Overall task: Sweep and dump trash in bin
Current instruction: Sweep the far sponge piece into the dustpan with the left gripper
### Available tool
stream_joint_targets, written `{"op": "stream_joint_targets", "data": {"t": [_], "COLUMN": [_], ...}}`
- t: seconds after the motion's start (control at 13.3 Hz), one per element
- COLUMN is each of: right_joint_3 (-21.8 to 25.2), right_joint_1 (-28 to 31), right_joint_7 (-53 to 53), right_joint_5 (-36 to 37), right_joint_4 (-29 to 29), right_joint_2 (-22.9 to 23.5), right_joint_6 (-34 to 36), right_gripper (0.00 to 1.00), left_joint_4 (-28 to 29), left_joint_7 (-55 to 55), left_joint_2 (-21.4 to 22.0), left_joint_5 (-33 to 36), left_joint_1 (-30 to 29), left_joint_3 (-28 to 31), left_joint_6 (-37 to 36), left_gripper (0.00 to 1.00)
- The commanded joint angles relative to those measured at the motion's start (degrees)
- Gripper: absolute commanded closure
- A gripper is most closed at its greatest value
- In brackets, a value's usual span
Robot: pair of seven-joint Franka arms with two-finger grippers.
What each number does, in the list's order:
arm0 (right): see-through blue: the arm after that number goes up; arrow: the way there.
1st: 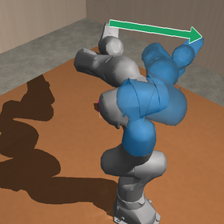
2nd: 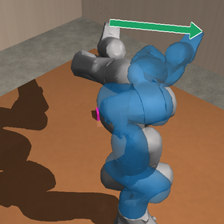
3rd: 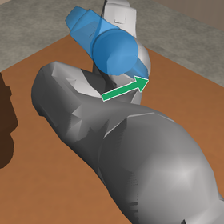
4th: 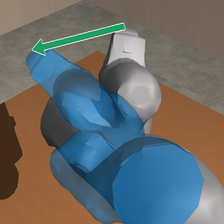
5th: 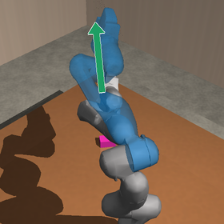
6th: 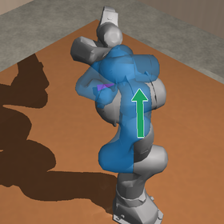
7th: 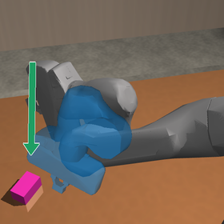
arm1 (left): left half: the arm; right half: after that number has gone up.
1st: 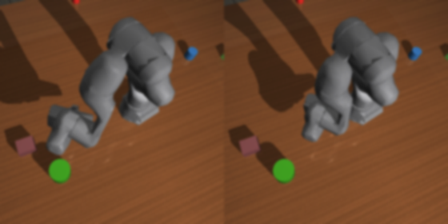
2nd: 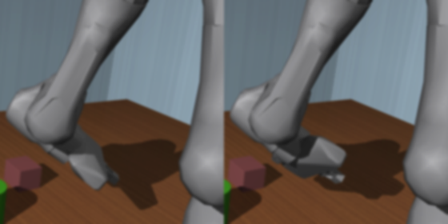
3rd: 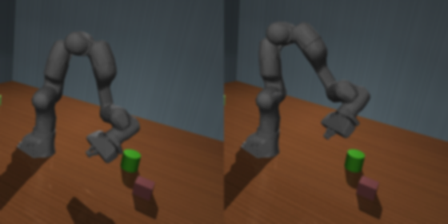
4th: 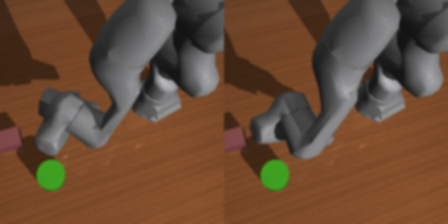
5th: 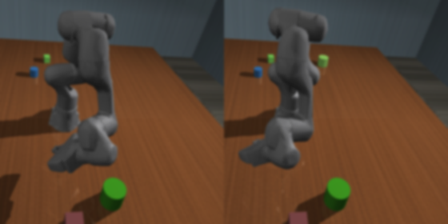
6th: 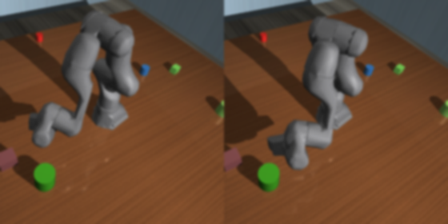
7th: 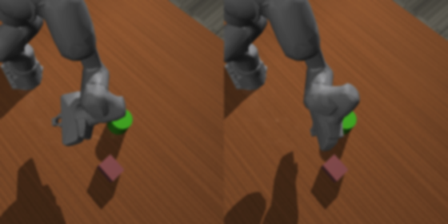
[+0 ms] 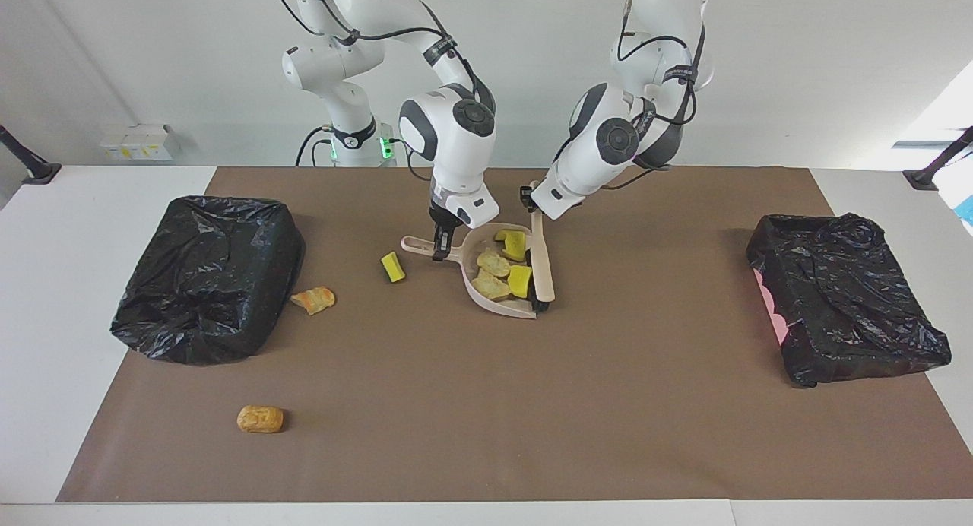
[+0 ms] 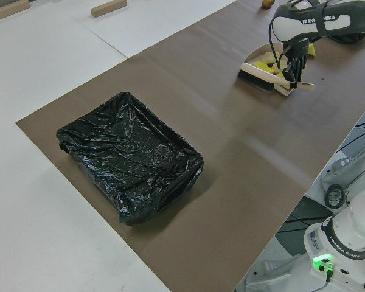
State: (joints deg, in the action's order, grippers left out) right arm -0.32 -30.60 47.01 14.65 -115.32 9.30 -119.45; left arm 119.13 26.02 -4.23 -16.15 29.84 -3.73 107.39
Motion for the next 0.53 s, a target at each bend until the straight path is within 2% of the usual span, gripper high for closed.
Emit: {"op": "stream_joint_targets", "data": {"t": [0.0,0.23,0.45], "right_joint_3": [-0.5,-0.5,-0.5], "right_joint_1": [0.5,2.3,5.9], "right_joint_7": [-0.1,2.1,6.2], "right_joint_5": [0.2,-2.9,-8.1], "right_joint_4": [0.1,0.1,0.5], "right_joint_2": [-0.9,-1.6,-3.6], "right_joint_6": [0.8,0.1,0.2], "right_gripper": [1.00,1.00,1.00], "left_joint_4": [0.4,0.6,0.9], "left_joint_7": [1.9,7.0,8.0], "left_joint_2": [1.7,1.9,2.2], "left_joint_5": [2.4,7.3,7.4], "left_joint_1": [1.2,1.2,1.8], "left_joint_3": [0.7,0.7,0.5], "left_joint_6": [-1.0,-0.4,0.1], "left_gripper": [1.00,1.00,1.00]}}
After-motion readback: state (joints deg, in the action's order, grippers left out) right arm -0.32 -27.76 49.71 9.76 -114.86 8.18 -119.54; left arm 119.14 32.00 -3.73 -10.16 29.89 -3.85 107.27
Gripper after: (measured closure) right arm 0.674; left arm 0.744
